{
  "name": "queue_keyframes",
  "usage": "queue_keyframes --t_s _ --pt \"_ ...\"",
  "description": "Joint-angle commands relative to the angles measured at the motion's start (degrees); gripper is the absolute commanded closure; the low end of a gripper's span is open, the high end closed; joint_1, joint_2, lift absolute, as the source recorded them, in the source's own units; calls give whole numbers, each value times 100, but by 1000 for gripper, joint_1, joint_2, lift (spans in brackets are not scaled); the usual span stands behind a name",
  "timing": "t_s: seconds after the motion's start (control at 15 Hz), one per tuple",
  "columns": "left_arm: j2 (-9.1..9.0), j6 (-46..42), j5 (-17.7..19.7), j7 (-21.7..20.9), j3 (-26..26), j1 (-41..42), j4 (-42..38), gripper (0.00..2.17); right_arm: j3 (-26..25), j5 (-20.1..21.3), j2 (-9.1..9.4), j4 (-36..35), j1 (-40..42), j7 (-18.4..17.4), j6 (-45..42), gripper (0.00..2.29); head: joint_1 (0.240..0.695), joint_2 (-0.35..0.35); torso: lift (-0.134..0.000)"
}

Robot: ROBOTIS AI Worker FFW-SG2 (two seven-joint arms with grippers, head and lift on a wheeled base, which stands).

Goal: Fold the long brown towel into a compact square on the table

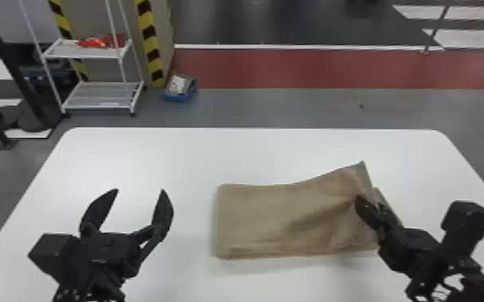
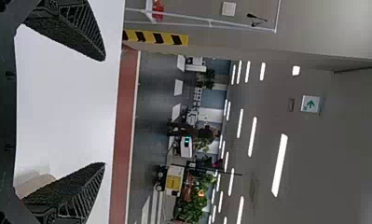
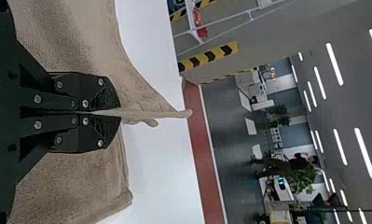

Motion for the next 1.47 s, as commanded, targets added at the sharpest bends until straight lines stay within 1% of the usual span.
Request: queue_keyframes --t_s 0.0,0.2,0.47,0.53,0.67,0.8,0.87,0.93,1.0,1.07,1.2,1.27,1.4 --pt "0 0 0 0 12 -4 25 76 -359 -200 6 -109 -73 2 236 1328 695 -38 -112" --pt "-9 0 -9 -18 -32 -48 78 76 -377 -174 6 252 -222 2 359 1328 695 -75 -112" --pt "0 18 -18 -18 3 -22 69 76 -456 -182 -3 287 -354 63 412 1328 695 -90 -112" --pt "0 18 -18 -18 12 -22 69 76 -526 -270 14 155 -345 142 482 1328 695 -91 -112" --pt "0 18 -9 -18 21 -22 69 76 -834 -525 14 41 -398 125 693 1328 695 -90 -112" --pt "0 18 0 -35 21 -39 130 76 -922 -393 14 260 -583 125 1098 1322 695 -110 -112" --pt "-9 18 0 -70 21 -48 139 76 -939 -367 14 410 -635 133 1168 1139 695 -117 -112" --pt "-9 18 0 -70 3 -48 139 76 -957 -393 14 550 -688 125 1150 589 695 -121 -112" --pt "-9 18 0 -70 -6 -48 139 76 -1027 -393 14 577 -723 125 1168 127 695 -125 -112" --pt "-9 18 0 -70 3 -48 139 76 -1124 -402 14 568 -732 125 1168 -1 695 -128 -112" --pt "0 18 0 -70 21 -30 139 76 -1370 -420 -3 533 -776 133 1256 22 695 -147 -112" --pt "0 18 9 -70 21 -30 139 76 -1519 -385 -21 524 -864 142 1467 43 695 -147 -112" --pt "0 18 9 -105 21 -39 165 76 -1634 -244 -144 577 -1005 160 1695 46 695 -180 -112"
